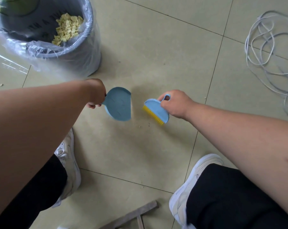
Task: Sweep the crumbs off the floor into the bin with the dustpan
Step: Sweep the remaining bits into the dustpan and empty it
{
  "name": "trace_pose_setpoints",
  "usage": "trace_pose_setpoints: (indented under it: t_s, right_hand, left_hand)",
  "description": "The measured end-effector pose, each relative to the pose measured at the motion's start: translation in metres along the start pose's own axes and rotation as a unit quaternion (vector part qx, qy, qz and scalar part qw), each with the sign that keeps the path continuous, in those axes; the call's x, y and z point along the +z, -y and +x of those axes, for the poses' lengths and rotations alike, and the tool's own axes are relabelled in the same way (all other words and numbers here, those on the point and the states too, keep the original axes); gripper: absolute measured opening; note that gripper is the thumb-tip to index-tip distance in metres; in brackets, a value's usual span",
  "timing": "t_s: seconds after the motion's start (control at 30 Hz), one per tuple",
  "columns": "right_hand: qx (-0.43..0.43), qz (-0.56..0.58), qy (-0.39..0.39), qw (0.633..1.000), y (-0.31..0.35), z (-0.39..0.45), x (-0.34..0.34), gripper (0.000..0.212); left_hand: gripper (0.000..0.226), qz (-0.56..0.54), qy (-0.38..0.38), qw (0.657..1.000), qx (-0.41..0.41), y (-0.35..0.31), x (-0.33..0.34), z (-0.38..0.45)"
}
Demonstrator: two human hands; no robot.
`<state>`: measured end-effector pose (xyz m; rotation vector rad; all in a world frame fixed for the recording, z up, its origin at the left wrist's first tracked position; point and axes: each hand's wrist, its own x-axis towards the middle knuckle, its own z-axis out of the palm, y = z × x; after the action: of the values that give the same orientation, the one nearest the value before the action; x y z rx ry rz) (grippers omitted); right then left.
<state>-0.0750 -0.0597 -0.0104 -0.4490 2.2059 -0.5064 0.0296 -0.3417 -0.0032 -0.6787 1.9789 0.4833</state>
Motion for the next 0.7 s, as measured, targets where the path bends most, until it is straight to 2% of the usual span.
trace_pose_setpoints:
  t_s: [0.13,0.2,0.37,0.5,0.57,0.6,0.7]
  right_hand:
    - [-0.027,-0.097,0.208,0.973,-0.003,-0.011,0.036,0.029]
    - [-0.033,-0.14,0.244,0.959,-0.009,-0.013,0.053,0.031]
    - [-0.036,-0.145,0.155,0.976,-0.019,0.008,0.053,0.03]
    - [-0.001,-0.068,0.048,0.997,-0.023,0.02,0.022,0.029]
    - [0.059,0.061,0.035,0.996,-0.032,0.022,0.01,0.026]
    - [0.097,0.156,0.029,0.983,-0.036,0.019,0.002,0.025]
    - [0.187,0.368,-0.036,0.91,-0.056,0.01,-0.026,0.022]
  left_hand:
    - [0.027,-0.007,-0.002,1.0,-0.007,0.006,-0.002,0.001]
    - [0.026,0.006,-0.003,1.0,-0.003,0.009,-0.002,0.002]
    - [0.023,-0.005,-0.01,1.0,-0.003,0.012,-0.001,0.003]
    - [0.023,-0.007,-0.014,1.0,0.0,0.013,-0.001,0.007]
    - [0.02,-0.013,-0.022,1.0,-0.001,0.016,-0.001,0.011]
    - [0.018,-0.019,-0.027,0.999,0.0,0.015,-0.001,0.012]
    - [0.015,-0.055,-0.033,0.998,0.0,0.01,-0.001,0.015]
